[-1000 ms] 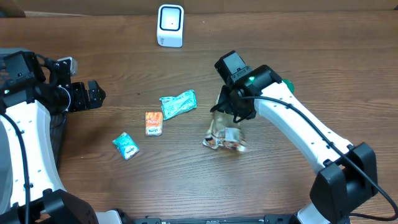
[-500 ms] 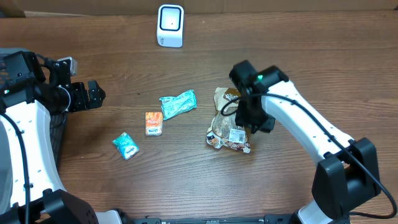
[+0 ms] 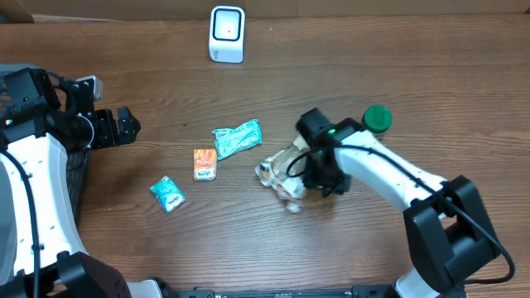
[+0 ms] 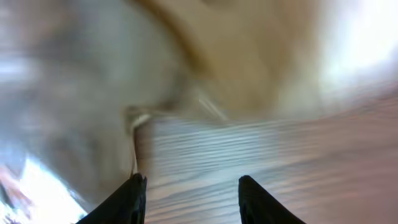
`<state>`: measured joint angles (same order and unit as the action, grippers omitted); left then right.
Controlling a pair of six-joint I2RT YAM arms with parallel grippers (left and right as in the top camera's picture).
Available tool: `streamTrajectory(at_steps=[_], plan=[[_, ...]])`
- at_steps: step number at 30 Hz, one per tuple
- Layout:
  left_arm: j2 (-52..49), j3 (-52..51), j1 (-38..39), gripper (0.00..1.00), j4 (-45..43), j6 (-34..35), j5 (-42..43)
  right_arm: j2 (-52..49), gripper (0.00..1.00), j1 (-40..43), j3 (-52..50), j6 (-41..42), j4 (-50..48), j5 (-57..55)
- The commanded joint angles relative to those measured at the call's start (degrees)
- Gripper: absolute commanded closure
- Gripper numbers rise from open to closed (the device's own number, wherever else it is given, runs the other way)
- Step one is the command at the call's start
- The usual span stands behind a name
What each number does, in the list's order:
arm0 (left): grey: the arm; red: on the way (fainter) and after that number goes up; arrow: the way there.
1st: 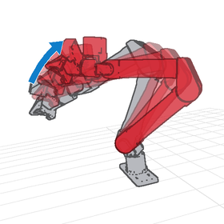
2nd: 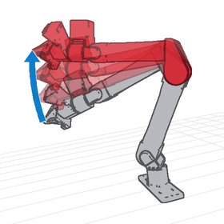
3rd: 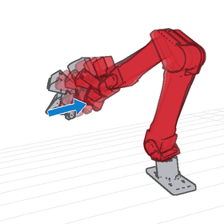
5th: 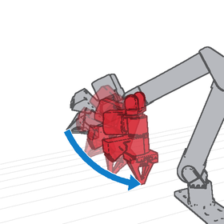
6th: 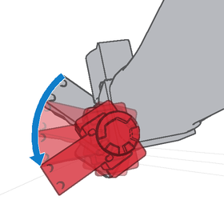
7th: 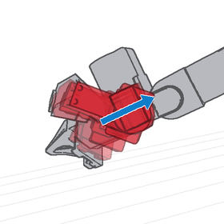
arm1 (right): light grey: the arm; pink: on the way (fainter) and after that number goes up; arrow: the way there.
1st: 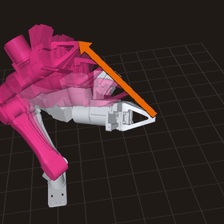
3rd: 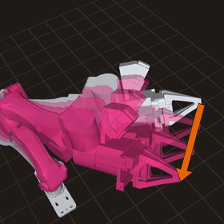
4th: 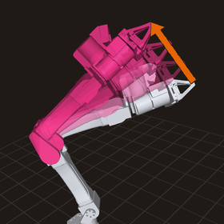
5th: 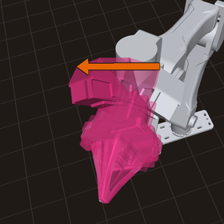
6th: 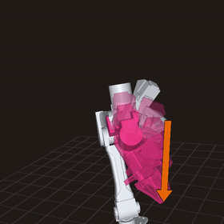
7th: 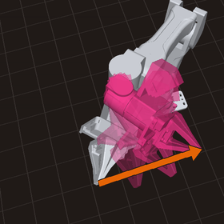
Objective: Scan the item barcode
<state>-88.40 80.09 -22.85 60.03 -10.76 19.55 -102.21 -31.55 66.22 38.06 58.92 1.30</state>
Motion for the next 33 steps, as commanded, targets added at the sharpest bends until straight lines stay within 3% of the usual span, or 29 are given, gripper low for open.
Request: streamTrajectory(at_steps=[1,7,13,19,27,33], plan=[[0.0,1.0,0.4,0.01,-0.1,-1.2,0.9,-0.2,0.55,-5.2,-0.2,-5.4,-2.5,5.5],[0.0,1.0,0.4,0.00,-0.1,-1.2,0.8,-0.2,0.53,-8.1,3.2,-11.8,-6.5,8.8],[0.0,1.0,0.4,0.00,-0.1,-1.3,0.9,-0.2,0.54,-8.0,6.7,-13.1,-18.6,14.7],[0.0,1.0,0.4,0.00,-0.1,-1.2,0.9,-0.2,0.54,-2.0,12.9,-13.3,-16.3,0.4],[0.0,1.0,0.4,0.00,-0.1,-1.2,0.9,-5.0,0.54,6.3,12.9,-15.0,-16.7,2.6],[0.0,1.0,0.4,0.00,-0.1,-1.2,0.9,-9.7,0.49,8.8,12.9,-13.8,-7.7,8.4]])
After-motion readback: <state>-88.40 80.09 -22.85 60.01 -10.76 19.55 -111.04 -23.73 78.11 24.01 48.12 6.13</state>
